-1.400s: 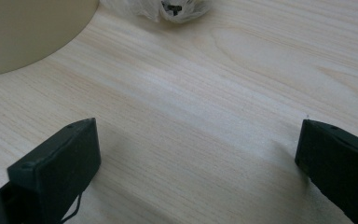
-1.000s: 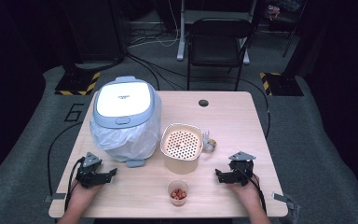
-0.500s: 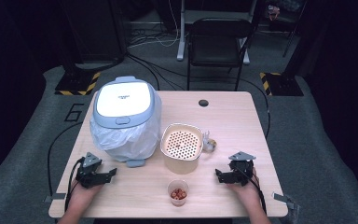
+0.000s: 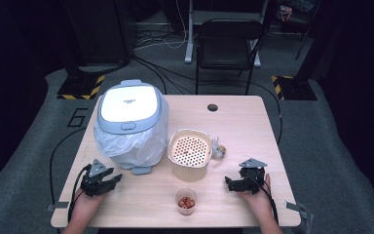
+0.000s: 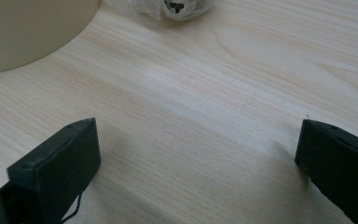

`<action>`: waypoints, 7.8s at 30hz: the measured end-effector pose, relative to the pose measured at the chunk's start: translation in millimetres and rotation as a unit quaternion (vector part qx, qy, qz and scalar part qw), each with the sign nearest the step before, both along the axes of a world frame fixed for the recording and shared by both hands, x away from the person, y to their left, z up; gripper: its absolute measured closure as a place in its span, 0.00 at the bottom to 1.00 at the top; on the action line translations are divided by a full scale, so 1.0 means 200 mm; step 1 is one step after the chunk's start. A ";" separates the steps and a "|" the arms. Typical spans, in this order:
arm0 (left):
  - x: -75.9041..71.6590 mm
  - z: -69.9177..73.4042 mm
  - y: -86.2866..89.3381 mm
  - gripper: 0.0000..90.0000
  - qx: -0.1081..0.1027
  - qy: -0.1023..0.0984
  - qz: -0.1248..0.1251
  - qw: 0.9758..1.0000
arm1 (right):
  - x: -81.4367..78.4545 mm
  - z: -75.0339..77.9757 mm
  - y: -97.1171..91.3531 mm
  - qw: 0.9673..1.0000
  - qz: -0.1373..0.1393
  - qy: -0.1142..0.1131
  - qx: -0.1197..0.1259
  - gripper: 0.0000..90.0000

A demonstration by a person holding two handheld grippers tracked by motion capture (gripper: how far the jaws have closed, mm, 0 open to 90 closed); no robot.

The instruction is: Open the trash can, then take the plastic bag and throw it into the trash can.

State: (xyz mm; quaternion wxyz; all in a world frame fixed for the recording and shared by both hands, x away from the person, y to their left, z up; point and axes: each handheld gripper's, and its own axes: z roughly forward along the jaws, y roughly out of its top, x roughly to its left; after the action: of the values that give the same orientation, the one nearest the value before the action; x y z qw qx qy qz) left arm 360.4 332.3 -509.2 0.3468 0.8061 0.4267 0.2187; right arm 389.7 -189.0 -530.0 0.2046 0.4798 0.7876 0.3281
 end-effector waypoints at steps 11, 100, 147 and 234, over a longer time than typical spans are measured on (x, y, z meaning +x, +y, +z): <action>-0.04 0.08 -0.02 1.00 0.018 -0.013 -0.018 1.000 | 0.00 0.00 0.00 1.000 0.001 -0.002 0.000 0.00; 0.06 -0.04 -0.43 1.00 0.076 -0.062 -0.093 0.991 | -0.02 0.06 0.01 0.999 0.034 0.013 0.010 0.36; 0.05 -0.03 -0.47 1.00 0.110 -0.059 -0.080 0.989 | 0.29 0.39 0.05 0.997 0.062 -0.013 0.047 0.34; 0.04 -0.04 -0.49 1.00 0.116 -0.075 -0.068 0.988 | 0.33 1.00 0.21 0.989 0.125 -0.045 0.071 0.74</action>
State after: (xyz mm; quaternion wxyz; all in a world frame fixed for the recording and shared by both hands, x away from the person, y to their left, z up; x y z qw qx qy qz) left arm 368.5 234.6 -517.2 0.2960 0.8495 0.3149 0.3025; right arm 455.3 -147.9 -330.9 0.1621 0.3754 0.8062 0.4276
